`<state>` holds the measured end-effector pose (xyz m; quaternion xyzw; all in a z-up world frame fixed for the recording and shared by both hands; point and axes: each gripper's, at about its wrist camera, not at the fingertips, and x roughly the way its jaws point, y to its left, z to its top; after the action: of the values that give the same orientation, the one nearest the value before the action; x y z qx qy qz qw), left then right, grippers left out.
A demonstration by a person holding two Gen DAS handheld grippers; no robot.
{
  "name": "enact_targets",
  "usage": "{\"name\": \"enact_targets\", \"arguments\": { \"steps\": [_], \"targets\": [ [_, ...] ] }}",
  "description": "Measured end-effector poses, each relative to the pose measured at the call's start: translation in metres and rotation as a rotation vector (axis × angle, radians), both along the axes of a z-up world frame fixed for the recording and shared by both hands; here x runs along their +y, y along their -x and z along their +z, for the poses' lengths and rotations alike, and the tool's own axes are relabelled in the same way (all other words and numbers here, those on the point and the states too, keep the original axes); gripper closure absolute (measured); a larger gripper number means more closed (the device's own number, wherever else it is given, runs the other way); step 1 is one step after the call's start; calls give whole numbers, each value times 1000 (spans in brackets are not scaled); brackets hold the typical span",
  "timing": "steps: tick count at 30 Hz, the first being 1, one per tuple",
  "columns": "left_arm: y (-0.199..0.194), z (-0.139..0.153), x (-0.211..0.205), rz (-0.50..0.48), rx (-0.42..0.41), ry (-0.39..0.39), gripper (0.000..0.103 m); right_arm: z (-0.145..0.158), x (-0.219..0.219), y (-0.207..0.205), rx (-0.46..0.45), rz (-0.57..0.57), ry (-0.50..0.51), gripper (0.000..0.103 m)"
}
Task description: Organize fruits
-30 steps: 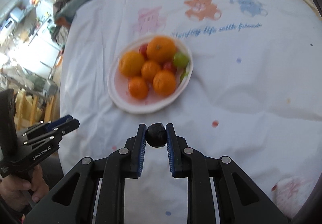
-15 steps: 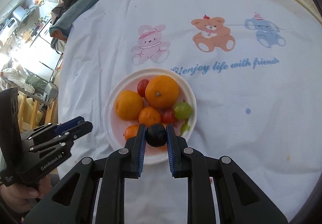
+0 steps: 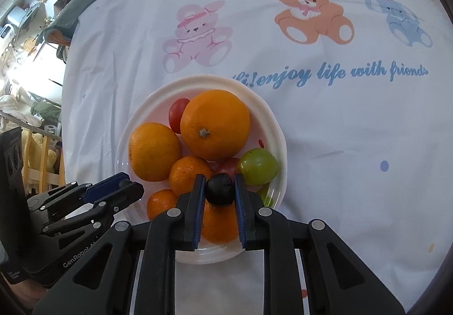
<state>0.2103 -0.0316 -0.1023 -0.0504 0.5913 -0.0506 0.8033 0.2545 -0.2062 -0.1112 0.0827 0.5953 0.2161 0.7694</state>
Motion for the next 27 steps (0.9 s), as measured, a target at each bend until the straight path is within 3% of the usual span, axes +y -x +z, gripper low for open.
{"name": "enact_targets", "arguments": {
  "steps": [10,14,17,20,21,22,27],
  "targets": [
    [1,-2,1,15,0,-8,83,0,-2,-1,-4,-13,-20,81],
    [2,2,2,27,-8,6,44,3,-4,-1,-16,-23,-33,79],
    [6,7,-2,15,-19,6,32,10,-3,0,-33,-19,-36,78],
    [10,17,-4,9,-35,0,32,21,-5,2,-61,-19,-59,52],
    [12,21,-3,14,-41,-2,32,24,-6,3,-74,-25,-64,33],
    [14,27,-2,20,-52,-8,32,29,-8,4,-92,-33,-80,25],
    [29,59,10,42,-142,-35,32,58,-19,12,-137,-64,-140,18]
  ]
}}
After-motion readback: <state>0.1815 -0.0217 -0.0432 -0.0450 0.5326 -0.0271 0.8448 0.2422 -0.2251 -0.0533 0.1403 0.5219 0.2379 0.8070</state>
